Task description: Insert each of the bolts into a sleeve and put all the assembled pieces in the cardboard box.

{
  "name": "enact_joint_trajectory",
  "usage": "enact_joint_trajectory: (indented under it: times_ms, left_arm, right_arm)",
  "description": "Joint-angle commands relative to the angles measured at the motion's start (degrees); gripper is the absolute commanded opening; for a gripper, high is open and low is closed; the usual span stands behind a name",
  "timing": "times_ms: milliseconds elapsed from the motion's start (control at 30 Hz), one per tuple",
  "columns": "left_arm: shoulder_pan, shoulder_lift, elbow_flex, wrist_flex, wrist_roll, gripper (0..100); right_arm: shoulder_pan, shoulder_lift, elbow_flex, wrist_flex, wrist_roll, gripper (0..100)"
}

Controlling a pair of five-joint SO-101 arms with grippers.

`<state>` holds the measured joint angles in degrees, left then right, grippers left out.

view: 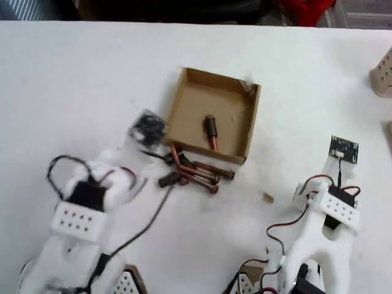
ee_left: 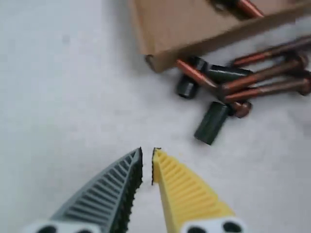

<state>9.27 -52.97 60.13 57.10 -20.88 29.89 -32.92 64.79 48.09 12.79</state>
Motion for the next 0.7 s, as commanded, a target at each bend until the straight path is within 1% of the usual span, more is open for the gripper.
enact_joint_trajectory:
  times_ms: [0,133,333,400,533,600,667]
  left_arm:
    - [12.35,6.46,-4.13,0.09,-10.9,7]
    - [18.77,7.16,-3.69,1.05,-18.73,7]
    - [27.12,7.25,-4.22,6.59,-32.79,7]
    - [28.88,7.34,-5.01,6.24,-34.46,7]
    - [30.02,7.52,-8.44,3.87,-34.64,7]
    - [30.11,9.71,-10.55,3.87,-34.73,7]
    - [30.11,14.73,-13.45,4.22,-34.73,10]
  right_arm:
    - [0.57,-1.8,-0.18,-1.27,-0.26,1.7]
    - [0.48,-1.8,-0.18,-1.27,-0.26,1.7]
    - [0.66,-1.71,-0.18,-1.27,1.05,1.7]
    - [0.66,-1.45,-0.09,-1.27,2.11,1.7]
    - [0.66,-1.36,-0.09,-1.27,2.2,1.7]
    - [0.66,-1.36,-0.09,-1.27,2.2,1.7]
    - [0.66,-1.36,-0.09,-1.27,2.2,1.7]
